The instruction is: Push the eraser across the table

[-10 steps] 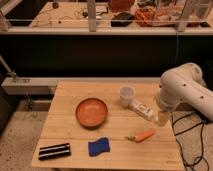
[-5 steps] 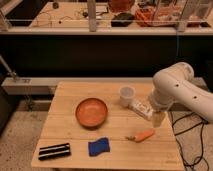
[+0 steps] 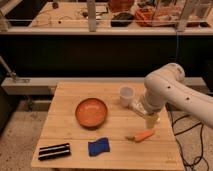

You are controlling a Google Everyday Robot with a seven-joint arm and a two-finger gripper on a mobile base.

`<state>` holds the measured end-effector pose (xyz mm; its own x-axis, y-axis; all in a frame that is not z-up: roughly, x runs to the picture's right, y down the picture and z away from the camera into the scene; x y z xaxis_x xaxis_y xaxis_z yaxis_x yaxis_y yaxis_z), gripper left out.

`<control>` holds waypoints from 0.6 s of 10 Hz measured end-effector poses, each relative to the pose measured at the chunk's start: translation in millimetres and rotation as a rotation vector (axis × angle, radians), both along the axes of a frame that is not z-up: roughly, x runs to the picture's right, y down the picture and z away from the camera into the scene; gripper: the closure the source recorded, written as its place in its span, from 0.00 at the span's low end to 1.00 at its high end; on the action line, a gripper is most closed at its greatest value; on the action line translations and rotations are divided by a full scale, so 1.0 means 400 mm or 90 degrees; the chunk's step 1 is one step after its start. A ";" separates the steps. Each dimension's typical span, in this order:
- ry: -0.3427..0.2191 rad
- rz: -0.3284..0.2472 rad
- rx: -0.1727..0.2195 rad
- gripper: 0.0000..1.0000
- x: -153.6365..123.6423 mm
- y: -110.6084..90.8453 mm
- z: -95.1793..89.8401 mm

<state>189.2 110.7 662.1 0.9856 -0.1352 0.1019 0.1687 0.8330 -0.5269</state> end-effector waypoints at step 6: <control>-0.045 -0.049 -0.015 0.20 -0.111 0.025 -0.014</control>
<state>144.8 120.8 656.7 0.9626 -0.2068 0.1751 0.2692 0.8036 -0.5309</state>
